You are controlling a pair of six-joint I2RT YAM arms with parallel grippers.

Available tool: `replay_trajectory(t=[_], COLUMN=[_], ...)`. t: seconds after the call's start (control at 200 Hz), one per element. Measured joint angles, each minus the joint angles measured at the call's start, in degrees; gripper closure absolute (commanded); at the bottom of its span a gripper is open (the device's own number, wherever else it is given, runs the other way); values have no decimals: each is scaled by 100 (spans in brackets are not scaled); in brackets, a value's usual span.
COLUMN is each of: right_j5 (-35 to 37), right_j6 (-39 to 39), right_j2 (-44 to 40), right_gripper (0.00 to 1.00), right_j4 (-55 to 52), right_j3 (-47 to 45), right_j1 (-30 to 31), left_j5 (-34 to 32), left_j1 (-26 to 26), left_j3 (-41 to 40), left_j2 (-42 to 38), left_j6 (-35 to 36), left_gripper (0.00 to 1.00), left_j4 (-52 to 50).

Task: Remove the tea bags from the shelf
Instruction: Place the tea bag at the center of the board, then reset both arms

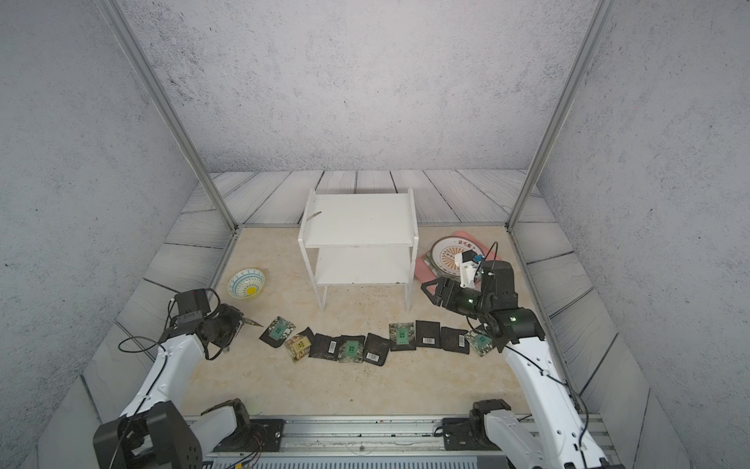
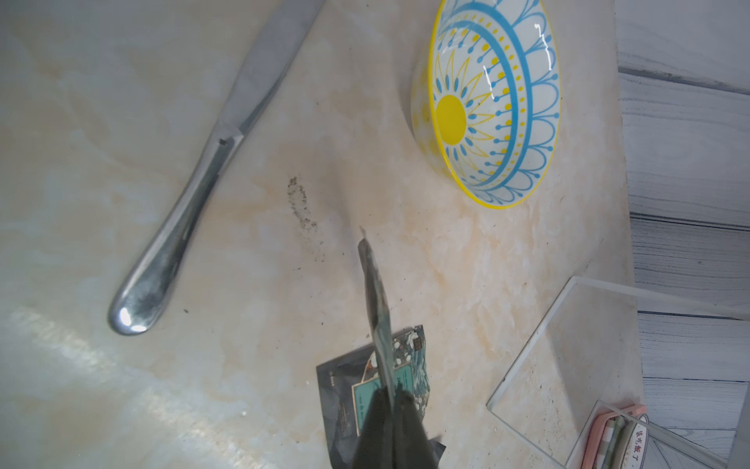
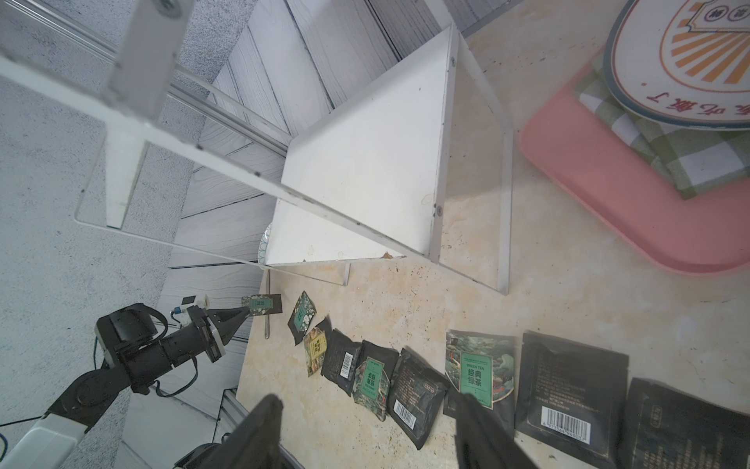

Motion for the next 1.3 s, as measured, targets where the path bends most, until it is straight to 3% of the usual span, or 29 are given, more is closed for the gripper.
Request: replay_trajectory(t=[0.14,0.2,0.575,0.861,0.886,0.931,0.966,1.166,1.301], right_j5=[0,0,2,170,214,284,369,1163,1810], right_j6=[-2,-2,-28,-101,-109,-131,-142,-177,-173], right_j2=[0,0,0,2,4,26,63,544,1097], right_gripper=[30,30,30,27,24,22,20,13,8], right_j4=[0,0,-4,-267,-299,-369,-400,-529,-505], right_j3=[0,0,0,155,203,323,448,1134,1368], right_j1=[-17,-26,-33,-160,-190,-249,-308,-796,-1178], left_j5=[-48,-109,-409,-120,-85,-24,7,-9,-367], left_j1=[4,7,15,13,13,13,9,-153,-535], left_j3=[-149,-186,94,820,898,1047,1178,1899,2415], left_j2=[0,-61,-647,-765,-765,-763,-750,-522,-98], left_j6=[15,-17,-4,503,590,704,822,1381,1738], left_gripper=[78,66,55,33,25,22,0,2,2], left_j4=[-35,-144,-1064,-1414,-1447,-1515,-1578,-1718,-1749])
